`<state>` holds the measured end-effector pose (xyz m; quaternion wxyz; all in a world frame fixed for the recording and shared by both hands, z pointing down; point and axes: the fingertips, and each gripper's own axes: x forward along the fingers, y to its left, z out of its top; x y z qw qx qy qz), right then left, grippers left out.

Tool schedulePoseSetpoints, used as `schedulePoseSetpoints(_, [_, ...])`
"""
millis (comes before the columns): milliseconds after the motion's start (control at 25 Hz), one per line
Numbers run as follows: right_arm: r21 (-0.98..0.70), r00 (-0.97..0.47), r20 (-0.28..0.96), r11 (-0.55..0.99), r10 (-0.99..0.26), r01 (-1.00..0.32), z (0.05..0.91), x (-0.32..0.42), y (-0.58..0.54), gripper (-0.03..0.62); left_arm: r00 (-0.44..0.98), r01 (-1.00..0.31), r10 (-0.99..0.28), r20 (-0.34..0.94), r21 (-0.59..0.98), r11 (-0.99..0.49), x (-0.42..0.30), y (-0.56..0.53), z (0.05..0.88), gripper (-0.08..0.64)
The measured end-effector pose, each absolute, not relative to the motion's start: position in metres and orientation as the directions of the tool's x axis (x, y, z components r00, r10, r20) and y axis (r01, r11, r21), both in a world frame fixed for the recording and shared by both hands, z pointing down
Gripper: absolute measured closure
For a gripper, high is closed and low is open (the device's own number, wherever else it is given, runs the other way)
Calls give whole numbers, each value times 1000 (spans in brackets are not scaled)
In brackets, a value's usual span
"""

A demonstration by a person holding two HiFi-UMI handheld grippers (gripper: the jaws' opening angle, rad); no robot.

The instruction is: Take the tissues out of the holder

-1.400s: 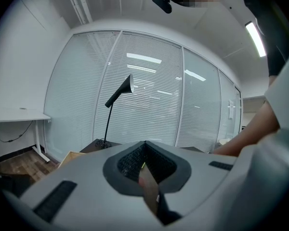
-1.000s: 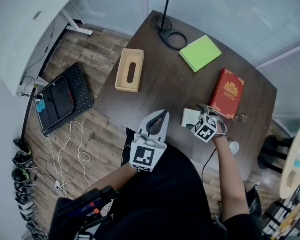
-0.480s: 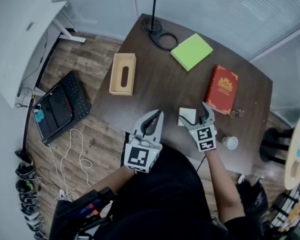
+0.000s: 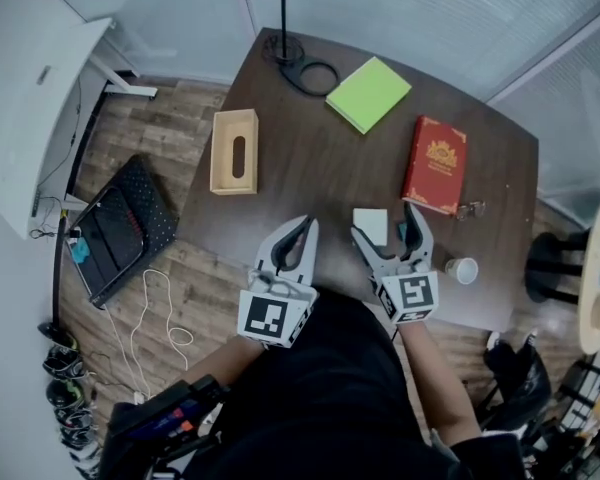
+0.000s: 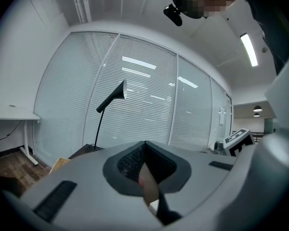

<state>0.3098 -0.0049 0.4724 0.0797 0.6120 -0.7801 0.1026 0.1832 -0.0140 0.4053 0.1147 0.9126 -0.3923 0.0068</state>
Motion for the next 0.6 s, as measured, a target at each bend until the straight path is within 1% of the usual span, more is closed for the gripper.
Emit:
schedulePoseSetpoints(200, [-106, -230, 160, 215, -960, -971, 436, 294, 0, 133, 725, -683, -684, 80, 213, -699, 179, -18, 396, 561])
schedulePoseSetpoints(360, [-106, -204, 132, 191, -970, -976, 422, 282, 6, 141, 742, -663, -665, 78, 229, -713, 169, -21, 394, 561])
schedulePoseSetpoints(480, [-100, -165, 128, 153, -978, -983, 414, 273, 8, 186, 760, -642, -646, 72, 241, -728, 159, -22, 391, 561])
schedulePoseSetpoints(600, [-89, -125, 118, 115, -985, -989, 401, 260, 9, 262, 775, -623, -628, 73, 256, -739, 146, -25, 388, 561])
